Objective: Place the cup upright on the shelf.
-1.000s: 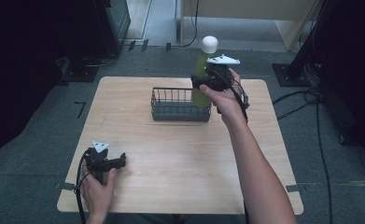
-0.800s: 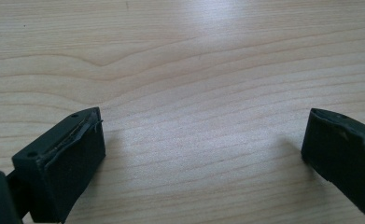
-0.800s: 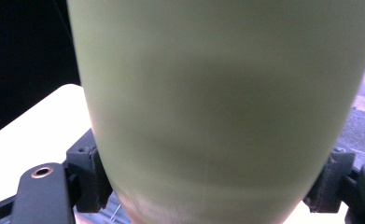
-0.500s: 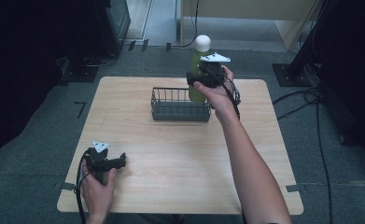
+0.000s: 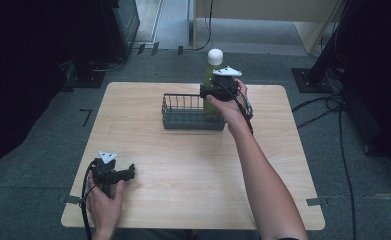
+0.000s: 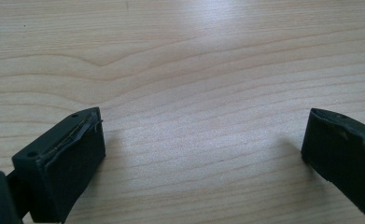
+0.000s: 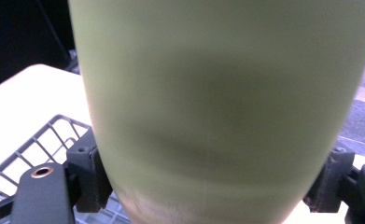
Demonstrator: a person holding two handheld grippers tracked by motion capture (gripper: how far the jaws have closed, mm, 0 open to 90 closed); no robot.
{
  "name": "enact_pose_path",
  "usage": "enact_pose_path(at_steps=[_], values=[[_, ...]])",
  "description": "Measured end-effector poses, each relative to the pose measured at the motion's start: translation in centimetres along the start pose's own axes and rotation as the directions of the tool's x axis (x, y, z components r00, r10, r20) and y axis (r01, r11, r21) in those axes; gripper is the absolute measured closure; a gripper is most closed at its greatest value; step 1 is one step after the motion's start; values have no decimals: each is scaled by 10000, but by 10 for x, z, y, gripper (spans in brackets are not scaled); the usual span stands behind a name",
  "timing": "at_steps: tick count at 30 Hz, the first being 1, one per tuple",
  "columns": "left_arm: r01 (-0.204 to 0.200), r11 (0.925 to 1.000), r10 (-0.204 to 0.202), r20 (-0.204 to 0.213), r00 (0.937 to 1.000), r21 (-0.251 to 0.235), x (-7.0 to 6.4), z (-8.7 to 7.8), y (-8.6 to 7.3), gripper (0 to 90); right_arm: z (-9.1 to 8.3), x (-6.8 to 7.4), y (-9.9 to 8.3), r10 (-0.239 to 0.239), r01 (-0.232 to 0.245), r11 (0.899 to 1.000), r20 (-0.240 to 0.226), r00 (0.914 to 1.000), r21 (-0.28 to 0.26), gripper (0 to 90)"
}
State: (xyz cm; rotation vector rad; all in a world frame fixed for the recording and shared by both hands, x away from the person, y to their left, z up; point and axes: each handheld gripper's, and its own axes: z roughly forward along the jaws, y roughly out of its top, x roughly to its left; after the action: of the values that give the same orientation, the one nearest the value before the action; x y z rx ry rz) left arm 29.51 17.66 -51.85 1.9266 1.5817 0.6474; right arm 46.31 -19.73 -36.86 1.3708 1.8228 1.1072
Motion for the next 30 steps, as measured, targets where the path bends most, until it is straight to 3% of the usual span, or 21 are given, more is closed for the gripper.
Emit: enact_pose_path(at_steps=[9,13,18,21,30], values=[[3,10000,-3,0,10000,-2,0,0,0,0,6,1,-9,113,-114,9996,59,9999,248,203],[9,10000,-9,0,10000,-1,0,0,0,0,6,-2,-11,492,-494,9986,118,9987,171,196],[8,10000,-8,0,10000,1,0,0,0,0,7,-8,-13,883,-859,9938,-307,9956,698,127],[11,10000,-11,2,10000,-1,0,0,0,0,6,-8,-16,713,-685,9937,-289,9970,892,124],[31,10000,-31,3,10000,-19,0,0,0,0,-5,-13,-24,584,-544,9953,-490,9971,800,87]])
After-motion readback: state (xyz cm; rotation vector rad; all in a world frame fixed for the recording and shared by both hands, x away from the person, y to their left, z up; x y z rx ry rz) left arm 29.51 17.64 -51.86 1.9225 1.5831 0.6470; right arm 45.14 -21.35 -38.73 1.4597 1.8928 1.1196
